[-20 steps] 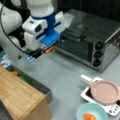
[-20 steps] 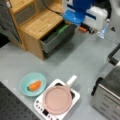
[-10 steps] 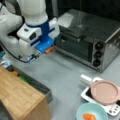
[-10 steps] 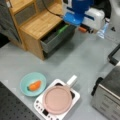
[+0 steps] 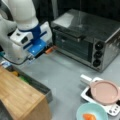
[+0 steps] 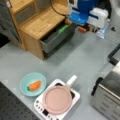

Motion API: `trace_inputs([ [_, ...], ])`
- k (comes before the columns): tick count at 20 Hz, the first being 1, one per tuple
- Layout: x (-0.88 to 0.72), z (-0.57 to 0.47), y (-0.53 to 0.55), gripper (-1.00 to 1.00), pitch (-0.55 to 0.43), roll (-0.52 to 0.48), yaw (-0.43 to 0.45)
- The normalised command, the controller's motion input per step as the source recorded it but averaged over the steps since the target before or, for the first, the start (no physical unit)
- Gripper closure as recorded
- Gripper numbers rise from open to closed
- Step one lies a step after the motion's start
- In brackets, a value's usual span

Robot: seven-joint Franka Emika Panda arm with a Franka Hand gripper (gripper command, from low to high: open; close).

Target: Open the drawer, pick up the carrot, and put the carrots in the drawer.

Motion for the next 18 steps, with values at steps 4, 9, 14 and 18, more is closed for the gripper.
trace_inputs([
  [4,-0.18,-0.14,-0.38,-1.00,-0.227,0.013,0.129],
  [9,0.00,-0.05,-0.22,-1.00,-0.133,-0.047,0.106],
  [14,0.08,-0.07,-0.12,-1.00,-0.115,-0.125,0.098],
  [18,0.09,-0.08,-0.12,-1.00,-0.070,-0.146,0.121],
])
